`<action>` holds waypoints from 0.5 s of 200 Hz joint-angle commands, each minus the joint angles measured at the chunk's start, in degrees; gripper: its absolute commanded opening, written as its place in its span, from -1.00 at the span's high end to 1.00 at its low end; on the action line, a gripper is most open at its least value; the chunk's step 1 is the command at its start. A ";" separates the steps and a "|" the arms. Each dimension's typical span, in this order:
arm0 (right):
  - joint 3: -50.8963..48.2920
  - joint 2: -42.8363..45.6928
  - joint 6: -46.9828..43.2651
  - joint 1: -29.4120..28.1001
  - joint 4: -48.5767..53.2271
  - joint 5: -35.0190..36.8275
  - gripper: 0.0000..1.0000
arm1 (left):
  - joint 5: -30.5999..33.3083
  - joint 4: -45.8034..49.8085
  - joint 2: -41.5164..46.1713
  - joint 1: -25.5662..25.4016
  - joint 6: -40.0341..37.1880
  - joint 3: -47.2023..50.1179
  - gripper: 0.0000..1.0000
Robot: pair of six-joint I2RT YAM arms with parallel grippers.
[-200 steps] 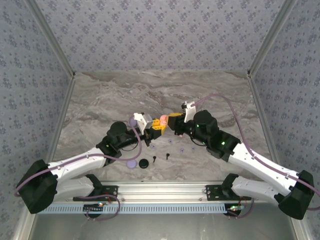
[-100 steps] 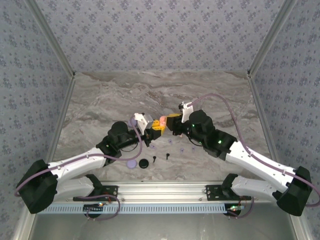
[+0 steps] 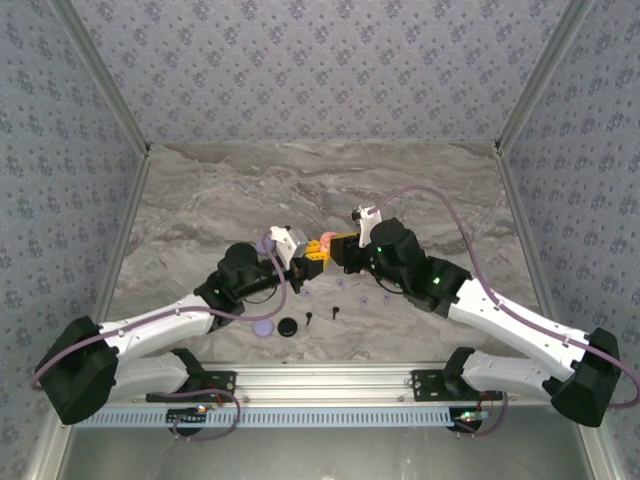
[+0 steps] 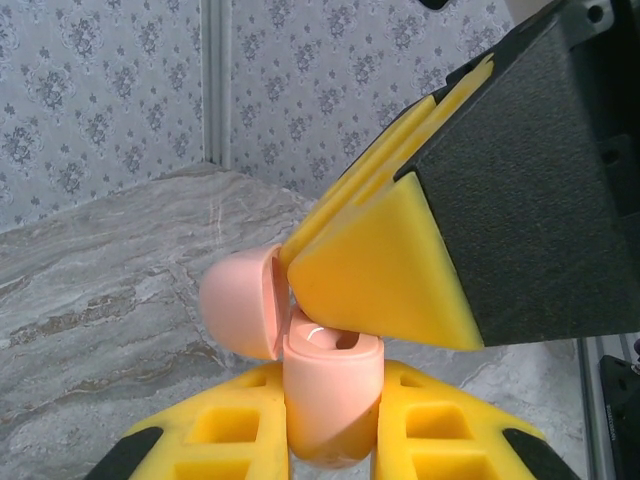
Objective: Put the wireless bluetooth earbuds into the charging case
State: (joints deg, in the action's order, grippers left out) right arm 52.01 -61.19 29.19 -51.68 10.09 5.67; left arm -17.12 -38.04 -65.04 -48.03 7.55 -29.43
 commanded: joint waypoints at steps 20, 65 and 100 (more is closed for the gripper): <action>2.38 -0.53 1.05 -0.83 2.24 -2.31 0.40 | -0.44 -5.13 -0.62 -0.53 -0.17 -2.22 1.00; 5.22 2.33 -0.84 0.42 5.61 -2.07 0.02 | -0.34 -5.24 -0.62 -0.60 -0.23 -1.88 1.00; 6.19 7.08 -2.34 3.60 9.10 -2.75 -0.34 | -0.18 -5.44 -0.44 -0.58 -0.32 -1.34 1.00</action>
State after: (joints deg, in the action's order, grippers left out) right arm 55.44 -58.13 28.23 -50.09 15.59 3.60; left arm -17.10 -40.32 -65.49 -48.14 7.55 -29.43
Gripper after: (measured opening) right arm 0.626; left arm 0.197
